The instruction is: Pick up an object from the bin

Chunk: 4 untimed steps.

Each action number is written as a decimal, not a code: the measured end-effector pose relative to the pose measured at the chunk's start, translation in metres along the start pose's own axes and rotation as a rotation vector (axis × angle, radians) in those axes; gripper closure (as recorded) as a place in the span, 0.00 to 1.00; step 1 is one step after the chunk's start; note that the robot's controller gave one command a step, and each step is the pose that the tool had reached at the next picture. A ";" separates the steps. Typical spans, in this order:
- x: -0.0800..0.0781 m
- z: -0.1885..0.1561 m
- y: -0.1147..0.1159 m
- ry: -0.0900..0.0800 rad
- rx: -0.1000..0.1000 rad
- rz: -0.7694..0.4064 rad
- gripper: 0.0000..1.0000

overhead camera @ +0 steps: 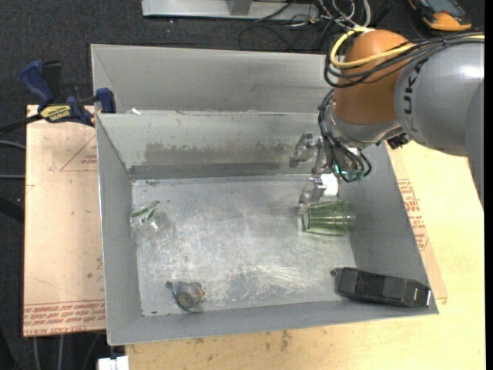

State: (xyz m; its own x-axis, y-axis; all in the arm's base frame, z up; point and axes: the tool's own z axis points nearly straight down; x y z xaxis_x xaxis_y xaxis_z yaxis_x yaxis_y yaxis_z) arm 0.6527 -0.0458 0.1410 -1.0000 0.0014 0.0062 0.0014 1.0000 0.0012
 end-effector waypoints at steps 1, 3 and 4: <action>-0.002 -0.005 0.000 -0.008 0.001 -0.001 0.00; 0.036 0.042 -0.058 -0.006 0.002 -0.107 0.00; 0.057 0.063 -0.059 -0.022 0.003 -0.325 1.00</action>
Offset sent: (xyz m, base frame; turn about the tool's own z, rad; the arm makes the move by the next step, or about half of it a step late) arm -0.0435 -0.0635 -0.0400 -0.1320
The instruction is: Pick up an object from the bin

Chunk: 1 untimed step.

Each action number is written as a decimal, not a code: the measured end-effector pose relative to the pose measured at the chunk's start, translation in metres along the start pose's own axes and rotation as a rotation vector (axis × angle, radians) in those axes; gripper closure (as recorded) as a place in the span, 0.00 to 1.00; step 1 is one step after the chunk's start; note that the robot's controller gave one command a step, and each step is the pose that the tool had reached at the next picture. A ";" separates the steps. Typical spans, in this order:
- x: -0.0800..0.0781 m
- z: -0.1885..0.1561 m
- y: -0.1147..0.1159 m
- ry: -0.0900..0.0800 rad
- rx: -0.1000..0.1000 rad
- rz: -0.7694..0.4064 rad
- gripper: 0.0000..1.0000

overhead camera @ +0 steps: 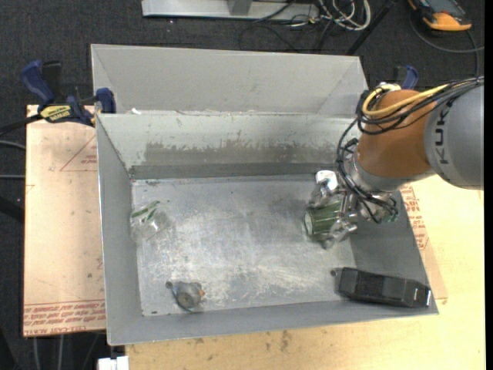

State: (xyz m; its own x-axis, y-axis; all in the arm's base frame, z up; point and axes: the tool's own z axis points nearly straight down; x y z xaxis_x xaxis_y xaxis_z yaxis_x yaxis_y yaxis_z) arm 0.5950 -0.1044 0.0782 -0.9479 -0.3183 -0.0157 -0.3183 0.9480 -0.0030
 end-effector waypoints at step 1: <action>0.000 0.000 0.000 0.000 0.000 0.000 1.00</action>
Offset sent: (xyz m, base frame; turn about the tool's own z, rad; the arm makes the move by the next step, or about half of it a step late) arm -0.0797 0.0056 0.1556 -0.1470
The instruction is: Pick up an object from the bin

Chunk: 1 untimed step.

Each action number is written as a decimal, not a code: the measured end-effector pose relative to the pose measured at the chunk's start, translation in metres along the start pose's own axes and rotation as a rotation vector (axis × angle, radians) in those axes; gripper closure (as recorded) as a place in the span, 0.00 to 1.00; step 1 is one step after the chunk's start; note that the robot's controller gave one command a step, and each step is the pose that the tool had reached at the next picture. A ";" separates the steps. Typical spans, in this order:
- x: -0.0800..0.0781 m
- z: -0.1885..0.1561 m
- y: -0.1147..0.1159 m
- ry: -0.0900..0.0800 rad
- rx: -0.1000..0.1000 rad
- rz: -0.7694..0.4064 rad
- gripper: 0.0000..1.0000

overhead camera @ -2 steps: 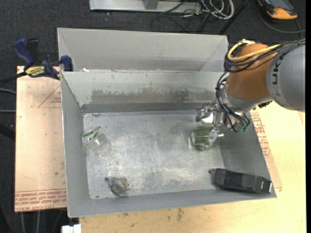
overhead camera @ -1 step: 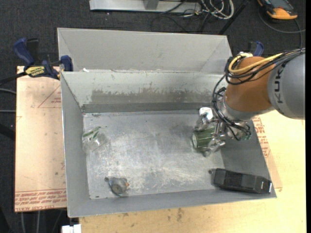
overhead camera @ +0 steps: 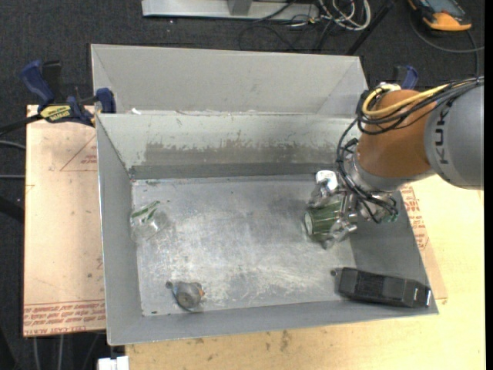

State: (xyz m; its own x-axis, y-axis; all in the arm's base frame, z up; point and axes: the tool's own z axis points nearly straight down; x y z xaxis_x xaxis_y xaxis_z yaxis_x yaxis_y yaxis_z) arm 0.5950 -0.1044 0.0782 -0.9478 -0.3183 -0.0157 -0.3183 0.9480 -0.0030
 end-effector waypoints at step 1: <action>0.070 -0.158 0.030 0.010 -0.002 -0.145 1.00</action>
Offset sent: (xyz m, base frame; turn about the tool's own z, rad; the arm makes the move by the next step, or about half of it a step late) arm 0.0000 0.0000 0.0000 0.0000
